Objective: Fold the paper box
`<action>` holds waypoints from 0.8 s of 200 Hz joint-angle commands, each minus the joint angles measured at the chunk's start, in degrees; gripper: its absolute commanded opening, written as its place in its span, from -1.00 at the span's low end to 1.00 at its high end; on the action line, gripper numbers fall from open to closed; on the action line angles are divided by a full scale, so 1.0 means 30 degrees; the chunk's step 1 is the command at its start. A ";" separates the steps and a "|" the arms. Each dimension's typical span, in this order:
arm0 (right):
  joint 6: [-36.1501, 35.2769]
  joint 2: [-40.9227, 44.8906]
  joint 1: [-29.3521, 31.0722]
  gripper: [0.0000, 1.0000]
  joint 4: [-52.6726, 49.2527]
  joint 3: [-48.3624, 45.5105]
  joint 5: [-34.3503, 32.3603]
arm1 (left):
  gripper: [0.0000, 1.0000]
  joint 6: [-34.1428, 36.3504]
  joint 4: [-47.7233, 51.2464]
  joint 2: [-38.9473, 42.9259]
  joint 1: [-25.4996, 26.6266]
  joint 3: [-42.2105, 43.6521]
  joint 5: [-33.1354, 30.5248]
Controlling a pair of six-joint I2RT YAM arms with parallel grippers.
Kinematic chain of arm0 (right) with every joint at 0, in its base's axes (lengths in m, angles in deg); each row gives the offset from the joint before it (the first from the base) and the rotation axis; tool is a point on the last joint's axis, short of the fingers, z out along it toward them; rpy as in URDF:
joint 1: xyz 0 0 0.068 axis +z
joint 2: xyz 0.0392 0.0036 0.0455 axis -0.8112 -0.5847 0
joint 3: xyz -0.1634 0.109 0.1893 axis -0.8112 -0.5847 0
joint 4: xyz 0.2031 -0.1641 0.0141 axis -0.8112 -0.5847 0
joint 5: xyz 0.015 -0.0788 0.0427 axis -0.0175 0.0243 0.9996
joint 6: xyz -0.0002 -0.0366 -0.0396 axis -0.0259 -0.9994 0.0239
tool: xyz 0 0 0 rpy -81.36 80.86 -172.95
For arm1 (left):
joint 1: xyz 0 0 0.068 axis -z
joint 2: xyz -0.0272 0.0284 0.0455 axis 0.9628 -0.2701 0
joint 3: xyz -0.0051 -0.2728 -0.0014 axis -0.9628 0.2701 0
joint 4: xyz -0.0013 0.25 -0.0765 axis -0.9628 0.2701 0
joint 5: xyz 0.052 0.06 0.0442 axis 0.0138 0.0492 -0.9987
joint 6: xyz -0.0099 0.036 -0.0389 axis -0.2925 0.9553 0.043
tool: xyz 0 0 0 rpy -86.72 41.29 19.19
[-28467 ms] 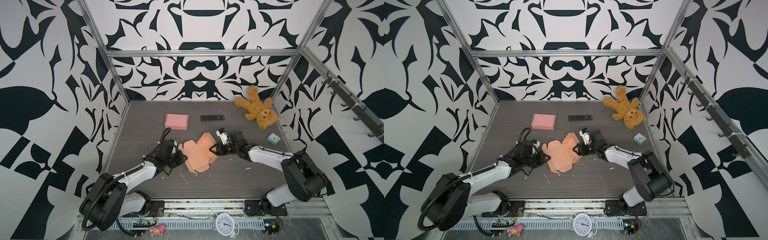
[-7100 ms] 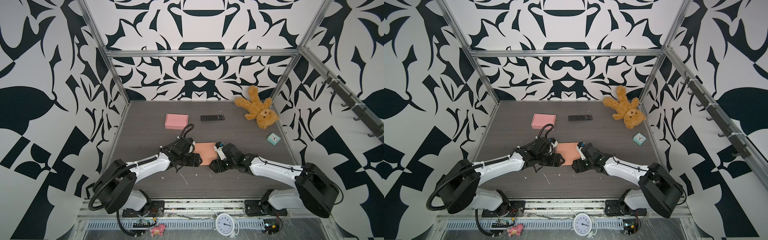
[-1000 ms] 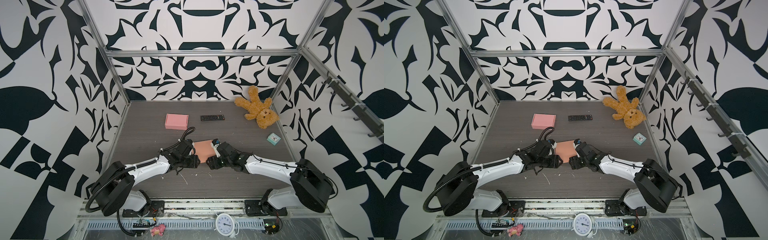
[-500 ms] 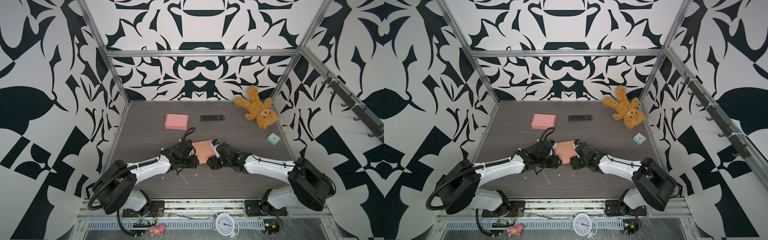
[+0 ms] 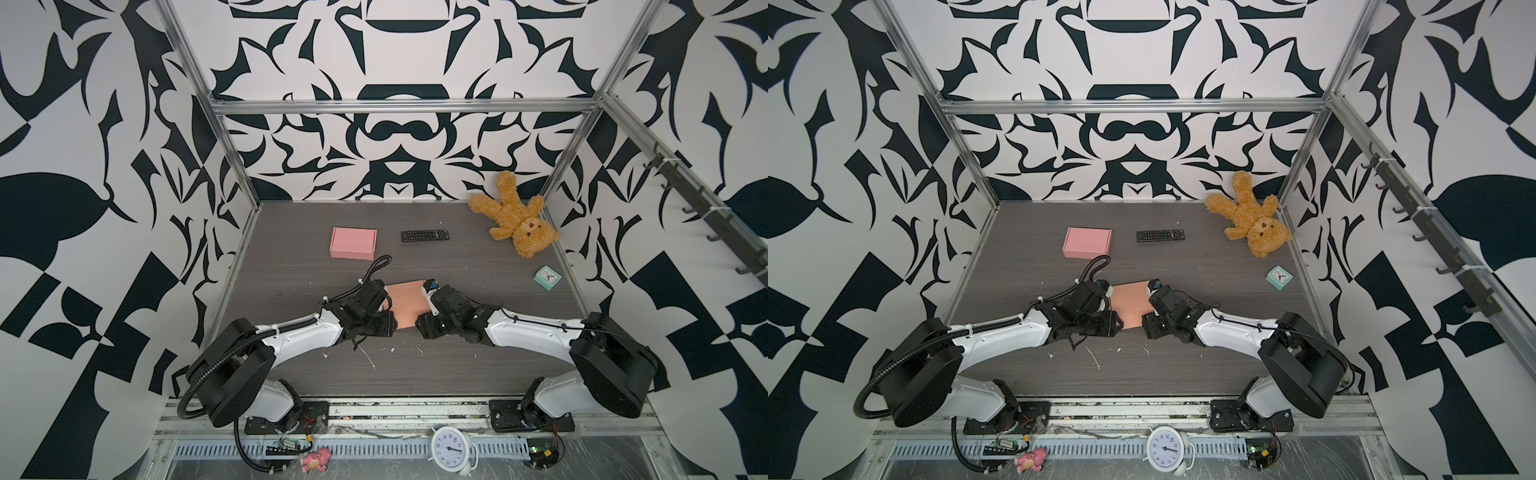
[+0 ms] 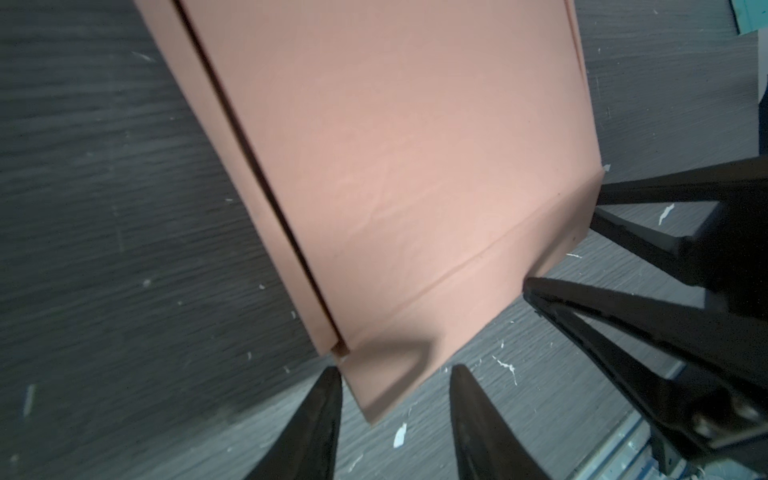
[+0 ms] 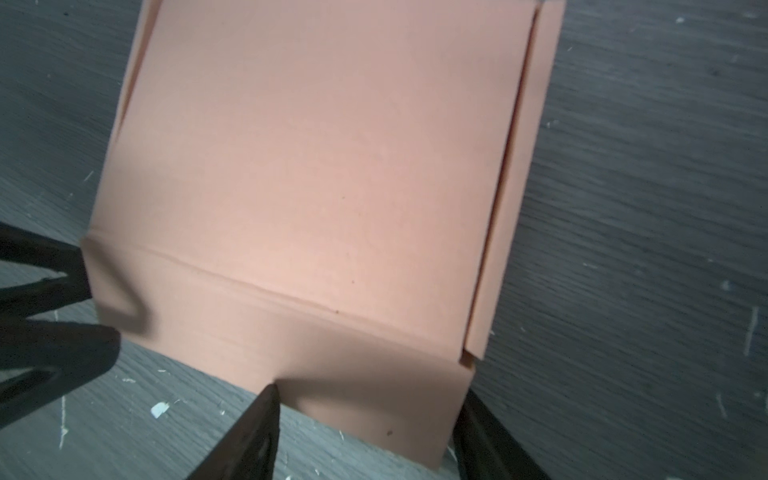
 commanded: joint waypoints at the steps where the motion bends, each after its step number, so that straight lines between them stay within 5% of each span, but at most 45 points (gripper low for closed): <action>1: -0.0231 -0.0164 0.0104 0.30 0.0533 0.0701 -0.0231 | -0.09 0.0052 -0.0027 -0.0364 0.0109 -0.0573 -0.0149; 108: -0.0545 -0.0783 0.0120 0.30 0.0810 0.1020 -0.0234 | -0.10 0.0185 0.0170 -0.0337 0.0114 -0.0728 0.0011; 160: -0.0633 -0.0815 0.0122 0.30 0.0853 0.1031 -0.0407 | 0.06 0.0498 0.0781 0.0896 -0.0233 -0.0556 0.0471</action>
